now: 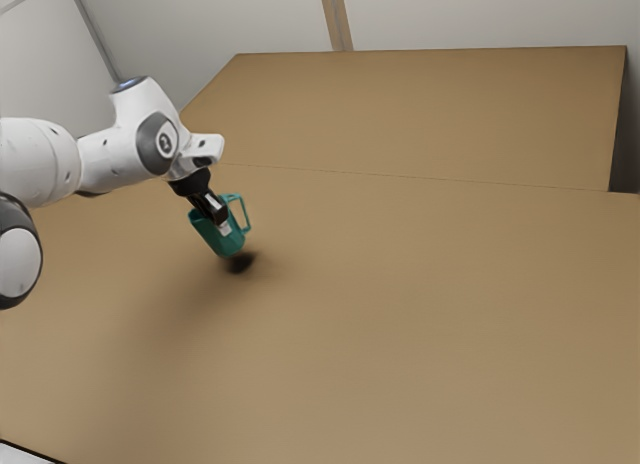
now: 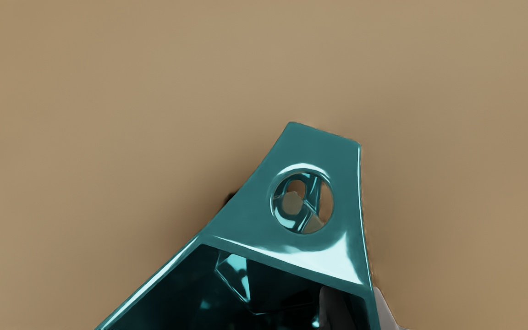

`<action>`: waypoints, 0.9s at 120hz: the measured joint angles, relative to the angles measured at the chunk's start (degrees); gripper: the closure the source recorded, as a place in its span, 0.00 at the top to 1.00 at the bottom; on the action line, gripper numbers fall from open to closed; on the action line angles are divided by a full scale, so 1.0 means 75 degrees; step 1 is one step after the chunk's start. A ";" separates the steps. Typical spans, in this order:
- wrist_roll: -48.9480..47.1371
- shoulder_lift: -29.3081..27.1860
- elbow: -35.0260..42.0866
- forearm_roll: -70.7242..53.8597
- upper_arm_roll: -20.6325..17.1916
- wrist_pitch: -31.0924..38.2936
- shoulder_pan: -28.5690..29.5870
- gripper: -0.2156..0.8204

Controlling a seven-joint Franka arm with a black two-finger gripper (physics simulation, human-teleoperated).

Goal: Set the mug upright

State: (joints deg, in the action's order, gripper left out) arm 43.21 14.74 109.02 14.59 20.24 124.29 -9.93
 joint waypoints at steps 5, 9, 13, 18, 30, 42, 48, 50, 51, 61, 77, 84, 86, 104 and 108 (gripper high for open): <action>-0.0155 0.0091 0.0000 -0.0159 -0.0003 0.0100 -0.0001 0.04; -0.0275 0.0164 0.0004 -0.0254 -0.0004 0.0160 -0.0001 0.04; -0.0392 0.0223 0.0008 -0.0328 -0.0004 0.0206 -0.0001 0.04; -0.0532 0.0304 0.0016 -0.0396 -0.0005 0.0254 -0.0001 0.04; -0.0839 0.0390 0.0023 -0.0492 -0.0006 0.0313 -0.0001 0.04; -0.1102 0.0431 0.0013 -0.0545 -0.0003 0.0329 0.0000 0.06; -0.1209 0.0453 0.0012 -0.0578 -0.0004 0.0320 -0.0001 0.17; -0.1243 0.0456 0.0011 -0.0588 -0.0004 0.0313 -0.0001 0.20; -0.1260 0.0458 0.0011 -0.0593 -0.0004 0.0309 -0.0001 0.22; -0.1416 0.0460 0.0005 -0.0639 -0.0004 0.0266 -0.0002 0.40; -0.1651 0.0297 -0.0450 -0.0726 -0.0008 -0.0002 -0.0009 0.58; -0.1765 0.0206 -0.1013 -0.0891 -0.0017 -0.0308 -0.0022 0.63; -0.1796 0.0176 -0.1173 -0.0929 -0.0018 -0.0412 -0.0026 0.64; -0.2147 -0.0583 -0.2178 -0.1271 -0.0213 -0.1772 -0.0014 0.72; -0.2267 -0.0791 -0.2750 -0.1441 -0.0425 -0.2320 0.0002 0.73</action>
State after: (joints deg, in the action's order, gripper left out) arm 26.21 8.81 88.40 3.79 17.05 106.88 -9.92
